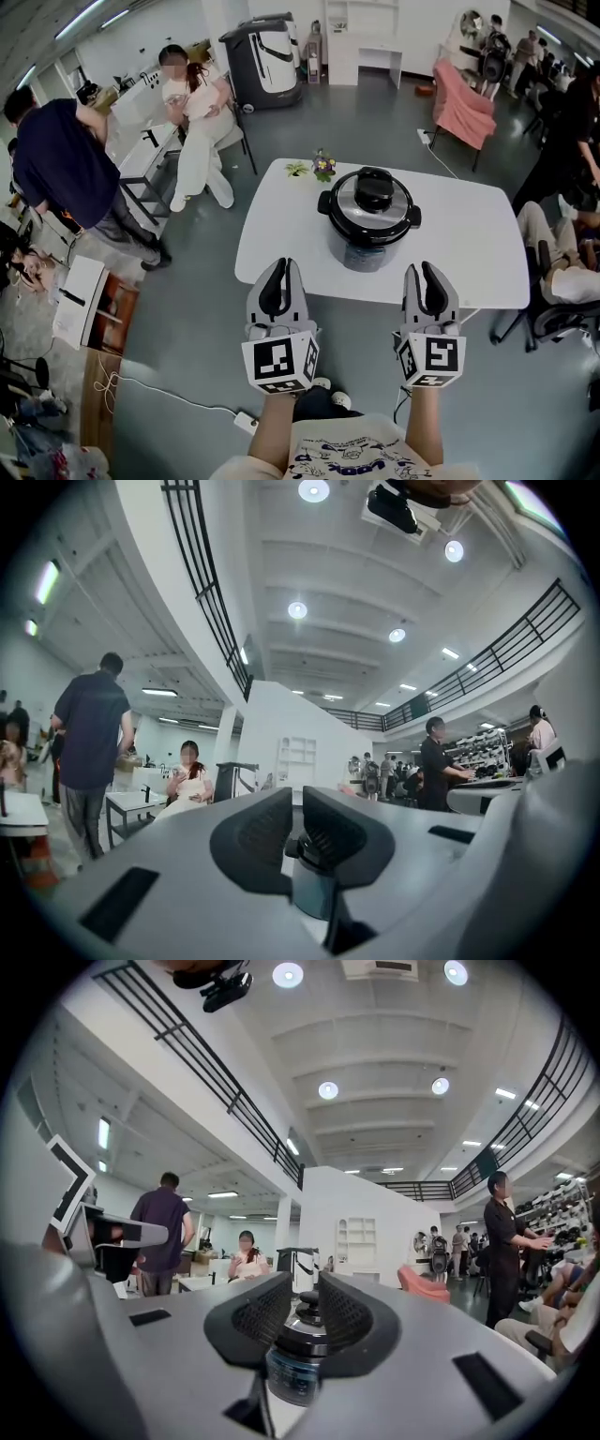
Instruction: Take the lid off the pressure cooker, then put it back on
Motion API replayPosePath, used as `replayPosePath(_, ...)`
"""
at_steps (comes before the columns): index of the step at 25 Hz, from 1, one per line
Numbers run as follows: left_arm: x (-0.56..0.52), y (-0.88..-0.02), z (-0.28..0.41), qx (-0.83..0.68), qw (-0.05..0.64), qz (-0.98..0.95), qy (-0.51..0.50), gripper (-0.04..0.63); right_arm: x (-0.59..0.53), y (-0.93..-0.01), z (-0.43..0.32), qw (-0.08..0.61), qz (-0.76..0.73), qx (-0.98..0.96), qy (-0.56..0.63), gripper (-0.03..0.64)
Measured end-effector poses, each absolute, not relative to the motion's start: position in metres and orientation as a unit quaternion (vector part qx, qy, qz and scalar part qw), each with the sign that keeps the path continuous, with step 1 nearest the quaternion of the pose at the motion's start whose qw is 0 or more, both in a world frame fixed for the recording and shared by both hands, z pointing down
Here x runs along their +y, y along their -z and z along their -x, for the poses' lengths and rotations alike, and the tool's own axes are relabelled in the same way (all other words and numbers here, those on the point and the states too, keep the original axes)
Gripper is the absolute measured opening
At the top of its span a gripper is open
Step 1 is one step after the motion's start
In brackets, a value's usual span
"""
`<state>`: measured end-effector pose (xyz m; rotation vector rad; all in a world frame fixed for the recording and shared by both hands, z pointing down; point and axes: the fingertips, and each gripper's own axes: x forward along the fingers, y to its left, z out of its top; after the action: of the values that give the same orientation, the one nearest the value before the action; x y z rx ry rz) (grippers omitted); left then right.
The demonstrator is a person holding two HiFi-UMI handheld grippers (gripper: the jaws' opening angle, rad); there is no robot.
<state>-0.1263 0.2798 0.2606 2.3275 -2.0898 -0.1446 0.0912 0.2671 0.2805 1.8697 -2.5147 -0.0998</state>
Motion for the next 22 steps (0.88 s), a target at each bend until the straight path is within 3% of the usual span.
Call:
replayPosePath(6, 0.283, -0.267, 0.126, -0.672, 0.014, -0.738, 0.057, 0.186, 0.266, -0.288, -0.092, 0.006, -0.575, -0.818, 0.022, 0.217)
replayPosePath(9, 0.278, -0.268, 0.125, -0.672, 0.016, -0.738, 0.060, 0.235, 0.261, -0.290, -0.092, 0.002, -0.566, -0.824, 0.018, 0.256)
replayPosePath(22, 0.197, -0.280, 0.125, -0.665, 0.019, -0.744, 0.060, 0.242, 0.183, -0.300, -0.088, 0.011, -0.559, -0.829, 0.018, 0.298)
